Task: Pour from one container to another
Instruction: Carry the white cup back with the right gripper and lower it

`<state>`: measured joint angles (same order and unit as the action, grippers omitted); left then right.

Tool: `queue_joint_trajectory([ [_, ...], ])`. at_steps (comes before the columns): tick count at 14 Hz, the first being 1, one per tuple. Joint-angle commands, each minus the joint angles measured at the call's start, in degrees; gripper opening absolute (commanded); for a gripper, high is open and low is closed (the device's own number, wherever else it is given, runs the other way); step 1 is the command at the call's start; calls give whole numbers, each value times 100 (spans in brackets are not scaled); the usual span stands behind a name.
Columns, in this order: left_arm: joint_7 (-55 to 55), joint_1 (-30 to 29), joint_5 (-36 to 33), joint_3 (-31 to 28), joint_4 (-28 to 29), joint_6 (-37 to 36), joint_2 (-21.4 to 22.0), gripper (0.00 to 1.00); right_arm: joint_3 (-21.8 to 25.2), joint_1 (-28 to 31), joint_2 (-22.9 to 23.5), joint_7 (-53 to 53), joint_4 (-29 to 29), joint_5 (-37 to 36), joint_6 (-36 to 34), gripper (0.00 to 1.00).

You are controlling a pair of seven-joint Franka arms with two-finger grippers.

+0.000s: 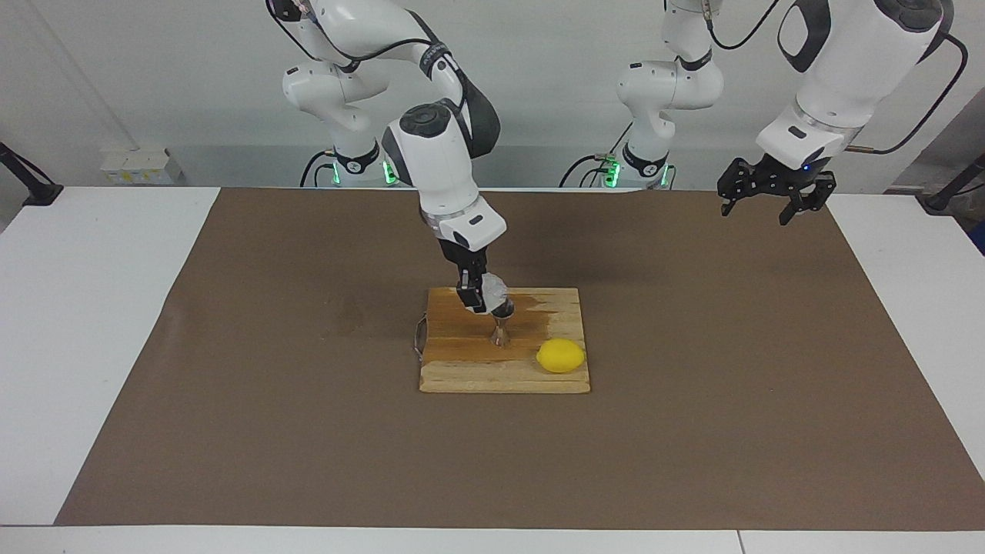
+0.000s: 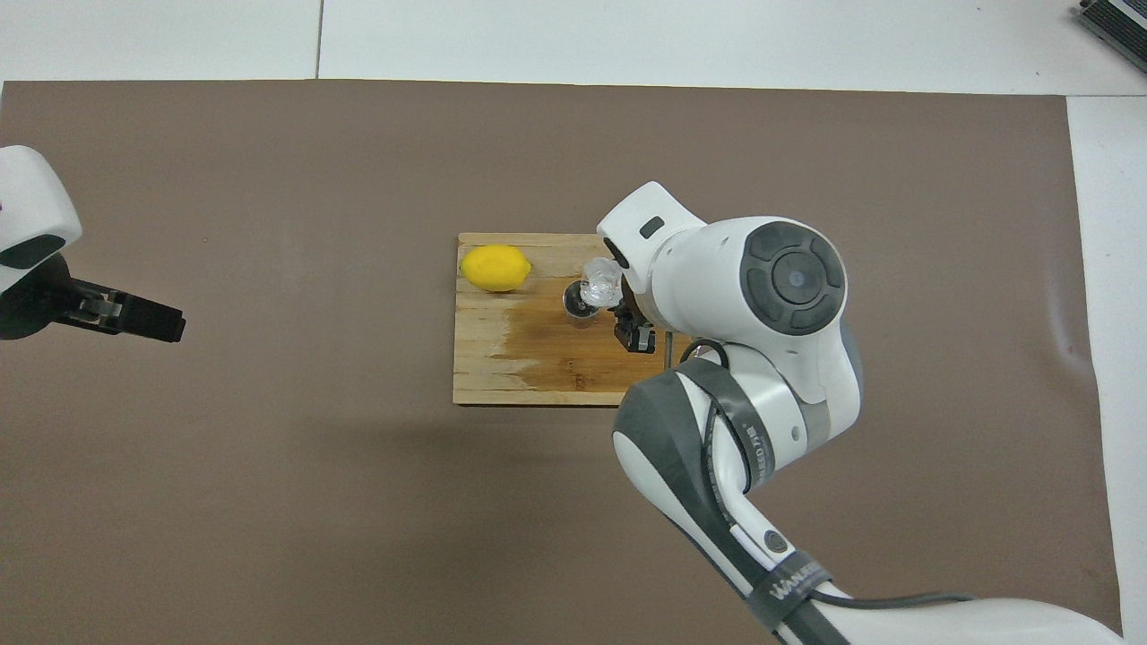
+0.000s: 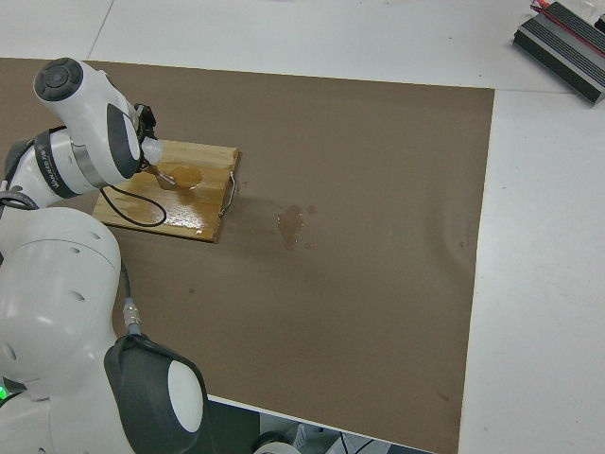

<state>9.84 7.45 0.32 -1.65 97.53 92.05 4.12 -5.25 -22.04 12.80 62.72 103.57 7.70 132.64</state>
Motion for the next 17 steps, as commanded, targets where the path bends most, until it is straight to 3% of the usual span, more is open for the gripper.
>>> queue_joint_trajectory([
  [1, 62, 3, -111, -11, 30, -55, 89, 100, -38, 454, -234, 1002, 180, 827, -10, 11],
  [8, 62, 3, -111, -11, 30, -55, 89, 100, -38, 2122, -559, 4464, 1296, 3095, -220, 11],
  [12, 62, 3, -111, -11, 30, -55, 89, 100, -29, 3221, -410, 5888, 1551, 3386, -650, 12],
  [17, 53, 3, -111, -11, 30, -55, 89, 100, -29, 3978, -296, 6840, 1964, 3659, -740, 12],
])
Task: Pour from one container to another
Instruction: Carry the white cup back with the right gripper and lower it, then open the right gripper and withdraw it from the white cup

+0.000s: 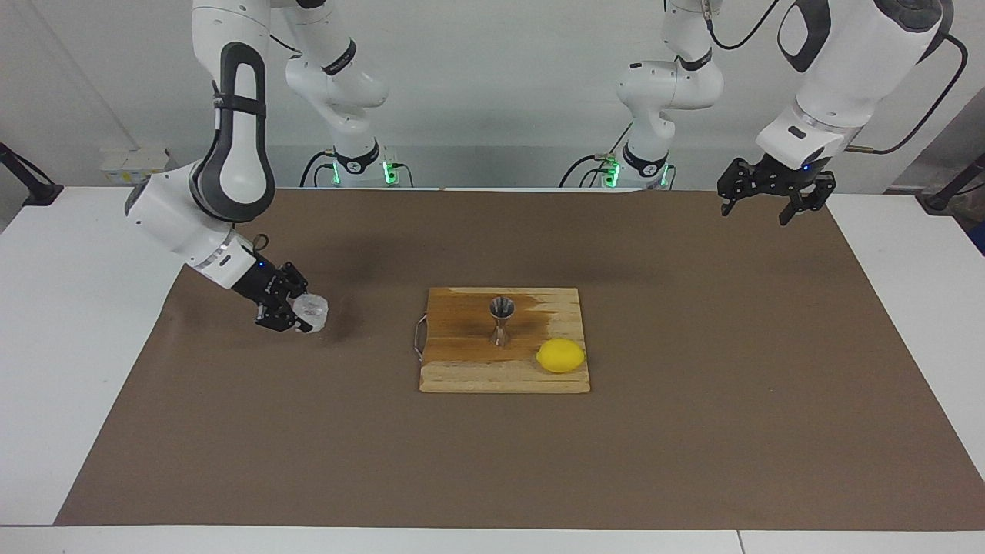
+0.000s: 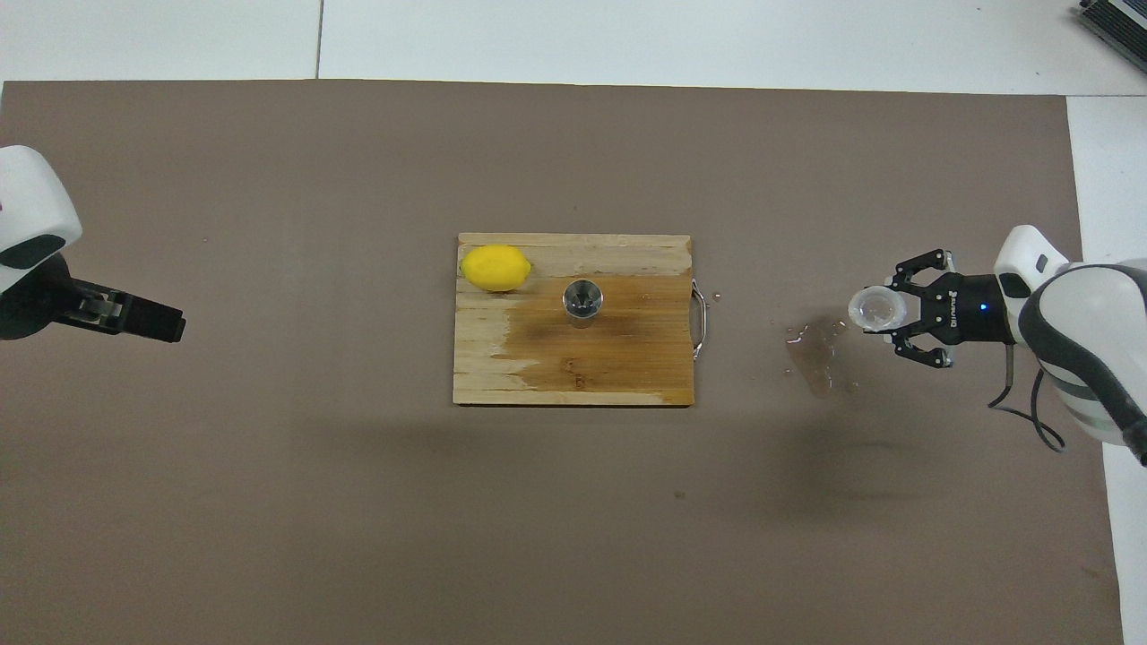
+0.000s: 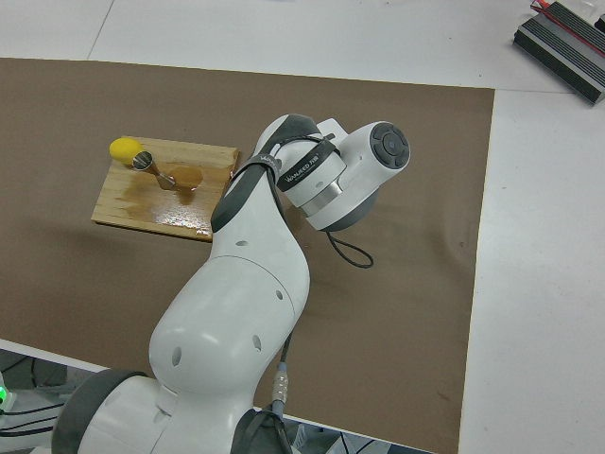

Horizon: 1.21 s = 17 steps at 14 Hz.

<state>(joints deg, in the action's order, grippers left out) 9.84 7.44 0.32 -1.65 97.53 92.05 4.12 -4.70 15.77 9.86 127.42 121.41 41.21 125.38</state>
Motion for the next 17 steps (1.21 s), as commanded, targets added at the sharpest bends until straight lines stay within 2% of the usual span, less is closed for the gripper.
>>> queue_joint_trajectory([
  [1, 62, 3, -111, -11, 30, -55, 88, 100, -92, 355, 138, 563, 199, 396, -48, 12],
  [4, 53, 3, -111, -11, 30, -55, 88, 100, -84, 655, 516, 1135, 199, 677, -119, 16],
  [5, 62, 3, -111, -11, 30, -55, 88, 100, -92, 751, 604, 1258, 199, 704, -136, 20],
  [6, 53, 3, -111, -11, 30, -55, 88, 100, -93, 787, 614, 1268, 199, 739, -180, 30],
  [7, 62, 3, -111, -11, 30, -55, 97, 100, -93, 770, 614, 1233, 164, 757, -294, 96],
  [8, 62, 3, -111, -3, 30, -55, 89, 100, -84, 744, 535, 1033, 138, 757, -382, 100],
  [13, 62, 11, -111, -11, 30, -55, 89, 100, -66, 735, -132, -153, 147, 310, -733, 100],
  [17, 53, 3, -111, -11, 30, -55, 88, 100, -84, 472, -677, -2294, 33, -542, -752, 100],
])
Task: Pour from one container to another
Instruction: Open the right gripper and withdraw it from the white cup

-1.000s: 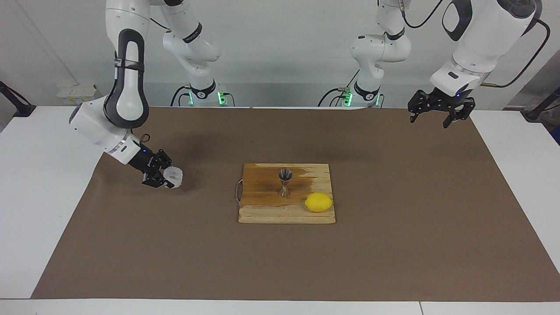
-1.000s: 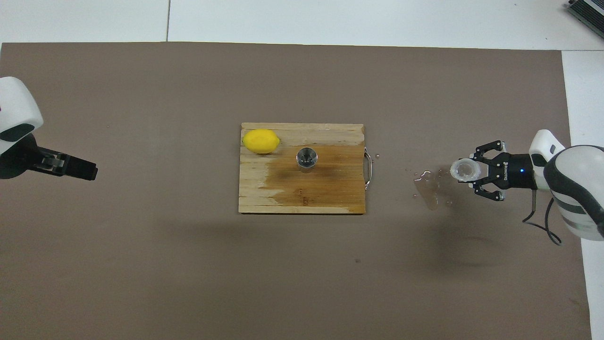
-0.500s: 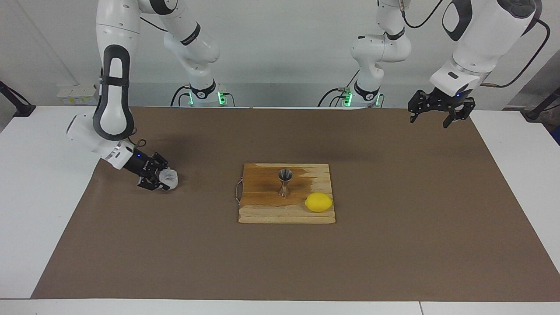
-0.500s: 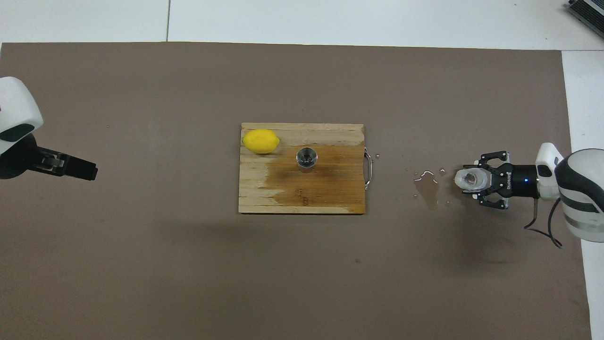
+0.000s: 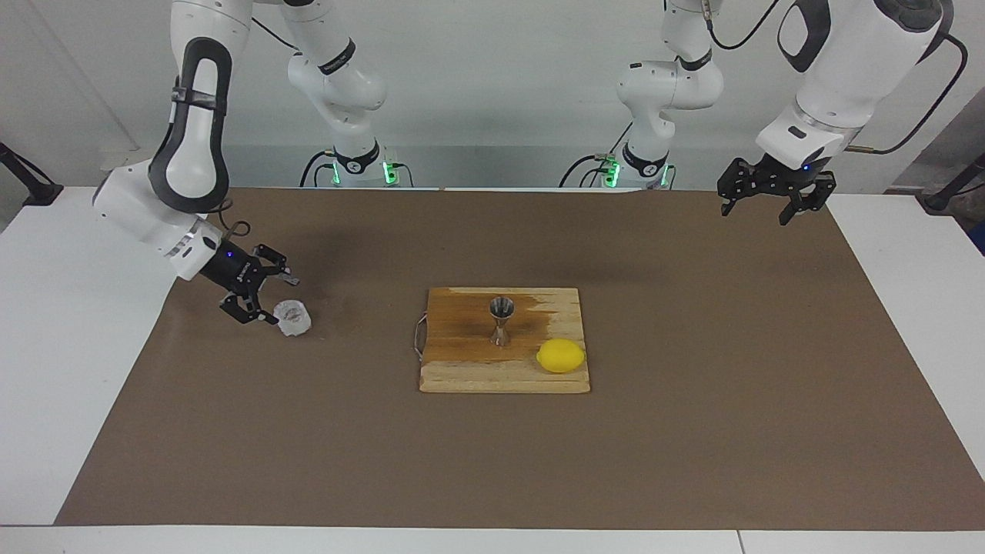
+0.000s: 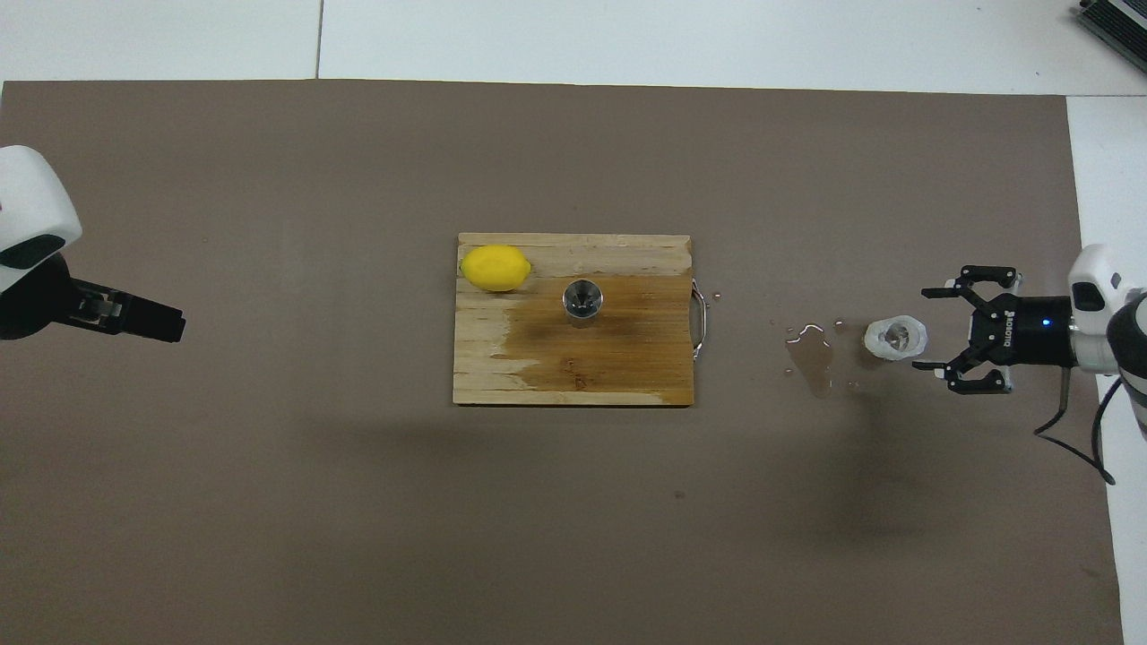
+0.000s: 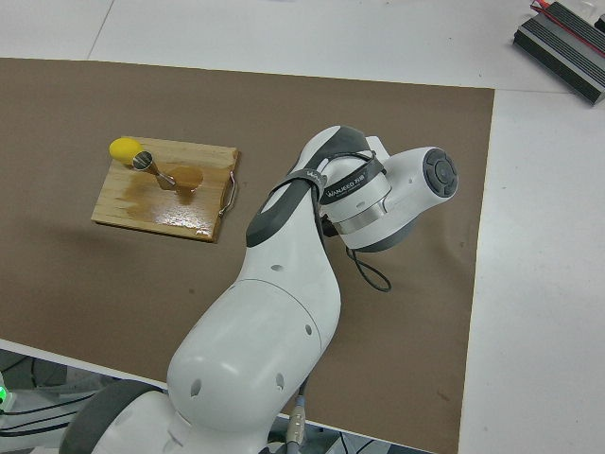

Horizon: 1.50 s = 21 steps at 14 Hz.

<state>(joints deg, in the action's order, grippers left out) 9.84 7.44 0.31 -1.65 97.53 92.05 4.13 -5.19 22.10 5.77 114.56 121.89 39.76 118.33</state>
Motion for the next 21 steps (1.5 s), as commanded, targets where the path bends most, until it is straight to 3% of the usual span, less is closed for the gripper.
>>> queue_joint_trajectory([
  [1, 53, 3, -110, -11, 30, -55, 97, 100, -35, -215, -330, -1711, -112, -642, -38, 100],
  [6, 53, 3, -110, -11, 30, -55, 88, 100, -44, -1004, -594, -5824, -472, -3320, -125, 100],
  [10, 53, 3, -110, -11, 30, -55, 88, 100, -61, -1681, -516, -8644, -1166, -4676, -1186, 100],
  [13, 53, 3, -110, -11, 30, -55, 88, 100, -61, -2156, -515, -10799, -1526, -4767, -1890, 100],
  [15, 62, 3, -110, -11, 30, -55, 88, 100, -52, -2166, -533, -11874, -1912, -4618, -2409, 100],
  [19, 44, 11, -110, -3, 30, -55, 88, 100, 35, -2043, -744, -12396, -2686, -4204, -2893, 100],
  [21, 44, 90, -110, 15, 30, -29, 88, 100, 71, -1930, -753, -12537, -3116, -3916, -3515, 100],
])
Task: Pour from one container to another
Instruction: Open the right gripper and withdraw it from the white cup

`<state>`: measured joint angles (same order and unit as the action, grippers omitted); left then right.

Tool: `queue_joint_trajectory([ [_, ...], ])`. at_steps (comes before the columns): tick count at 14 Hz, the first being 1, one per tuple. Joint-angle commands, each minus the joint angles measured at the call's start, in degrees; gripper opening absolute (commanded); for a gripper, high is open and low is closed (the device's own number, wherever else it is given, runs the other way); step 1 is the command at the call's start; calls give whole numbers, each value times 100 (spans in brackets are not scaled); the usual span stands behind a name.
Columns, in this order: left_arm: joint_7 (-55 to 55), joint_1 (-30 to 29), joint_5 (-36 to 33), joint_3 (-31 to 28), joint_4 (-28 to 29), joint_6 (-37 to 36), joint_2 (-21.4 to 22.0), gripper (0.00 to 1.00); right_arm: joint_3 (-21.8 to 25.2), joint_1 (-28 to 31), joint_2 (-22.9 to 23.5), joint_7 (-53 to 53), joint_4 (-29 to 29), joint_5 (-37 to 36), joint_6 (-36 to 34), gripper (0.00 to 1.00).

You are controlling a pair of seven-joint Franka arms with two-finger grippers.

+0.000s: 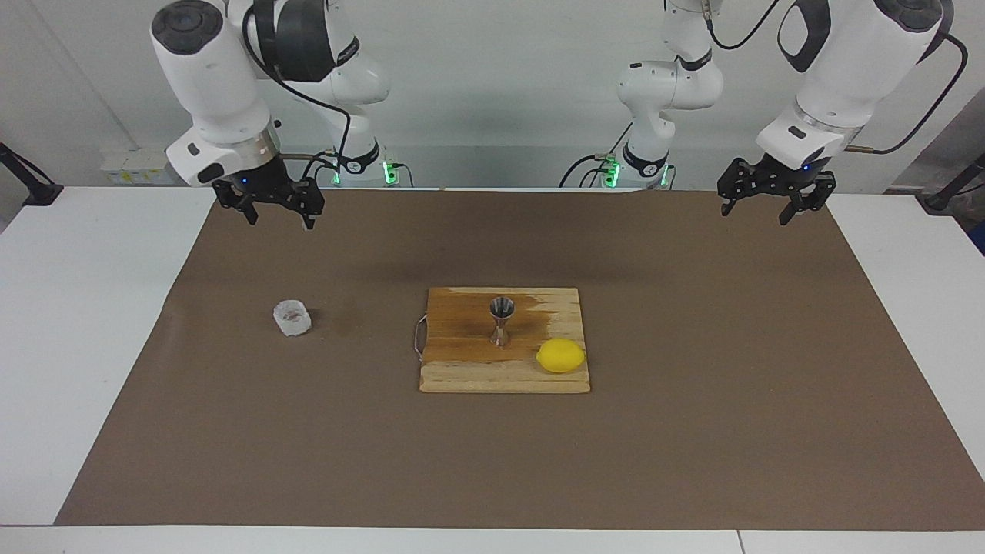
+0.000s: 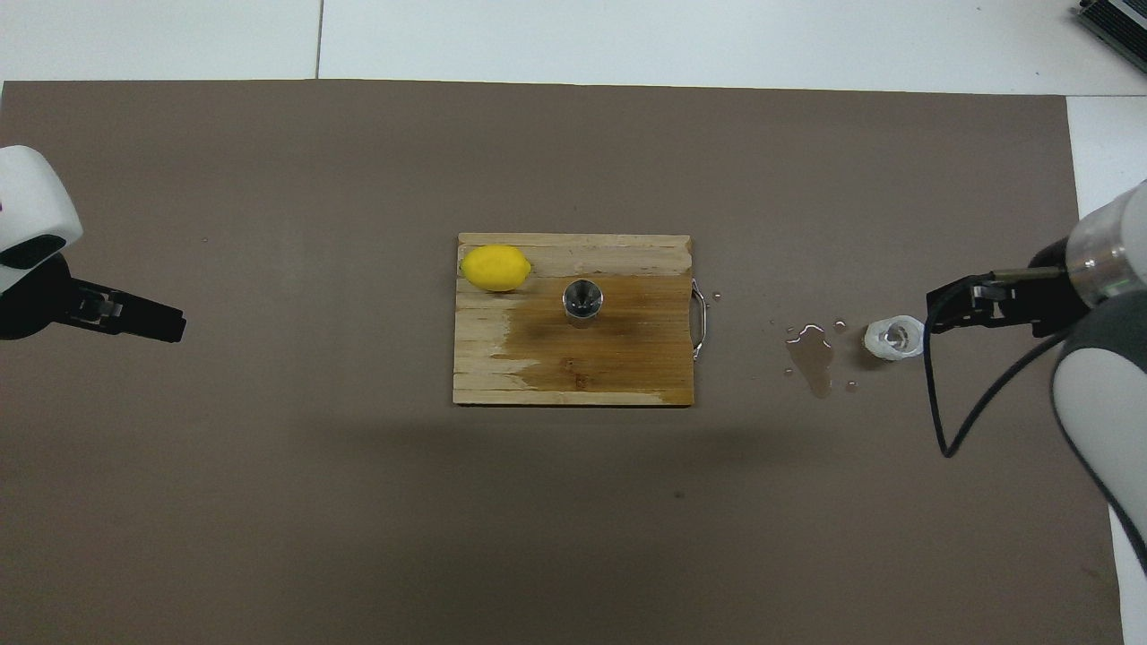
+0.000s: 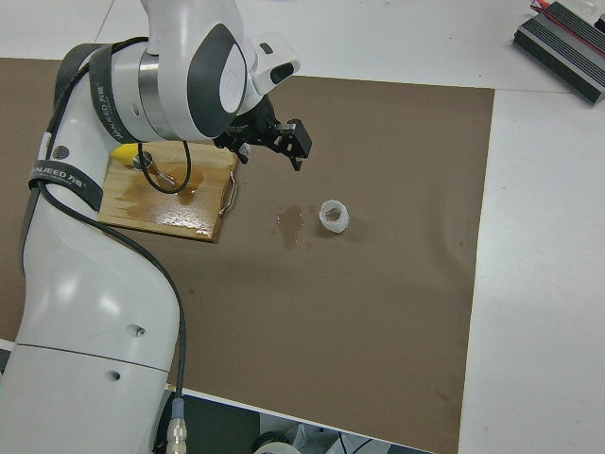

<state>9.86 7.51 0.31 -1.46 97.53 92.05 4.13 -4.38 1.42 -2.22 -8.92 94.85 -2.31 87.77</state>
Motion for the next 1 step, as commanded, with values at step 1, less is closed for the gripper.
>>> queue_joint_trajectory([
  [1, 77, 75, -101, -3, -14, -20, 79, 100, -10, 252, -6, -172, -484, 371, -593, 100],
])
